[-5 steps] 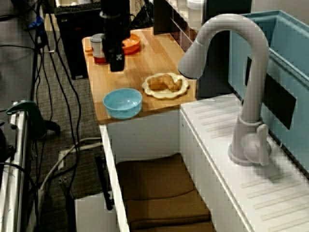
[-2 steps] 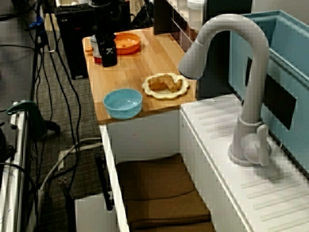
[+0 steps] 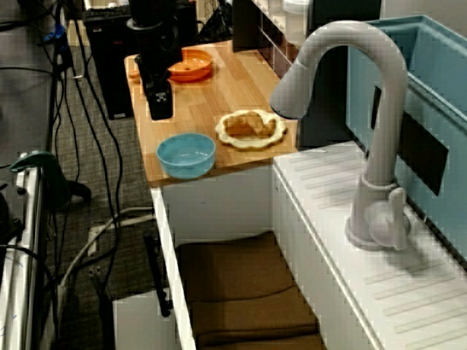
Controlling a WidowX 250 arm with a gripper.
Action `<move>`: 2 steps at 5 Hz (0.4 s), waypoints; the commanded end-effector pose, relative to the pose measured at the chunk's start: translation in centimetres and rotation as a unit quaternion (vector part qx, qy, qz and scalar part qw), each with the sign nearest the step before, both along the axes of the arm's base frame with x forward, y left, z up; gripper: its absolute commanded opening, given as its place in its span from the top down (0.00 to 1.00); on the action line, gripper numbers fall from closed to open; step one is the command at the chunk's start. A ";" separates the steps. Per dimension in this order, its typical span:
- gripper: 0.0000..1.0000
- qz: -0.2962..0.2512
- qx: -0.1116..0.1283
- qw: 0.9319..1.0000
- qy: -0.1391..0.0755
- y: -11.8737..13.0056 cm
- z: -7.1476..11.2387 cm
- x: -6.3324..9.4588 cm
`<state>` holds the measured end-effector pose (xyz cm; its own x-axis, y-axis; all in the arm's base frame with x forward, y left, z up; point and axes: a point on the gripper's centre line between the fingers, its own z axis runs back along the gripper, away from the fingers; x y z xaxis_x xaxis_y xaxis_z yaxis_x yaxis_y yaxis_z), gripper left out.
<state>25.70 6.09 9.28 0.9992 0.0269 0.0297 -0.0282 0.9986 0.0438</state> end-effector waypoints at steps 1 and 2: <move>0.00 0.022 0.008 0.999 -0.026 -1.2 0.6 0.1; 0.00 0.027 0.015 0.999 -0.019 -1.6 -1.0 1.4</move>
<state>27.54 3.97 5.94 0.9964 0.0831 0.0170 -0.0841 0.9941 0.0684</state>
